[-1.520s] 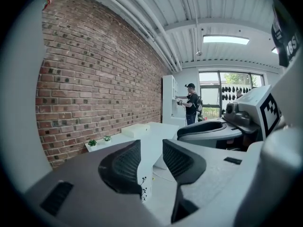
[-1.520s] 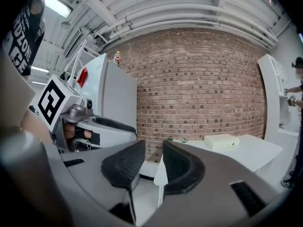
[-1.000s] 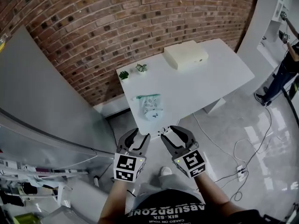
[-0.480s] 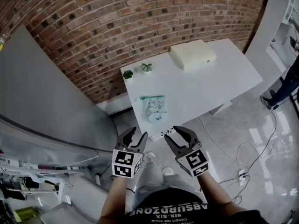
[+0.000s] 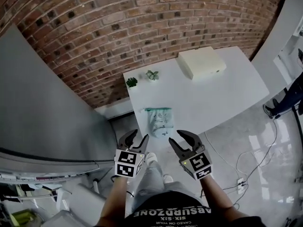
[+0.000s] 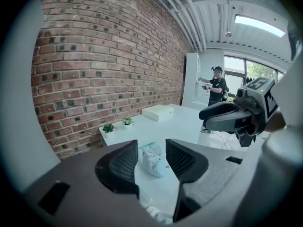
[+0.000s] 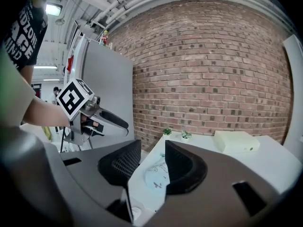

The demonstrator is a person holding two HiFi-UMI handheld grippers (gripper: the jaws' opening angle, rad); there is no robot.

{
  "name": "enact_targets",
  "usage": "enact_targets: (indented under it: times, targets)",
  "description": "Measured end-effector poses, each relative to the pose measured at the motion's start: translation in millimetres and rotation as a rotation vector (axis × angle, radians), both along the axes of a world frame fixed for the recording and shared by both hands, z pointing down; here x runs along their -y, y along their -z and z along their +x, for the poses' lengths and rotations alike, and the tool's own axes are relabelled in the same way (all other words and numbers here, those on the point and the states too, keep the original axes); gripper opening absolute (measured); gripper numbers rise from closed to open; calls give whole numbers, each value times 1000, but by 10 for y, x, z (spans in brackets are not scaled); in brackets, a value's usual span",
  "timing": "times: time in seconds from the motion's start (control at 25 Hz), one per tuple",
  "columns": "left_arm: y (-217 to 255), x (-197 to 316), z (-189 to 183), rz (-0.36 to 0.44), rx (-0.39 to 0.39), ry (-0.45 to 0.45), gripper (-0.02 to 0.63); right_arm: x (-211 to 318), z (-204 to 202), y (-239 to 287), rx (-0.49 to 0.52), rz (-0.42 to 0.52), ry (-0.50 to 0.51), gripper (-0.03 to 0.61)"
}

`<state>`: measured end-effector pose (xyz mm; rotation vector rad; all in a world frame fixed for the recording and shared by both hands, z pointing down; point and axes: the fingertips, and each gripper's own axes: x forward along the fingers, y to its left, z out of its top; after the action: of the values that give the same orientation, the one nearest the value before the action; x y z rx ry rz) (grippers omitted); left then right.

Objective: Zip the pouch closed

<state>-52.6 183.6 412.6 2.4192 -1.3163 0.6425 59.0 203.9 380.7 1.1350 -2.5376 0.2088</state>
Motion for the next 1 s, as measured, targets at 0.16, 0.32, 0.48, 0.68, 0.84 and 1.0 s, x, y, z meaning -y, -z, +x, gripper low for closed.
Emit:
enact_targets:
  times: [0.16,0.32,0.48,0.68,0.84,1.0]
  targets:
    - [-203,328,-83,-46,21,-24,167,373,-134,-125,-29,-27,12,147]
    - [-363,645,-164,-65,52,-55,167,670,-281,-277,-109,-25,60,147]
    - [-451,889,-210,-102,50,-81,167,876,-396,-430,-169,-49,85,146]
    - [-627,1119,-264,-147,61,-136,167,1154,-516,-583,-166,-98,86,144]
    - [-813,1240,-288,-189,82,-185,167,1356,-582,-710,-181,-121,104,140]
    - [-978,1327,-291,-225,95,-215,167,1533,-642,-857,-217,-143,142,137]
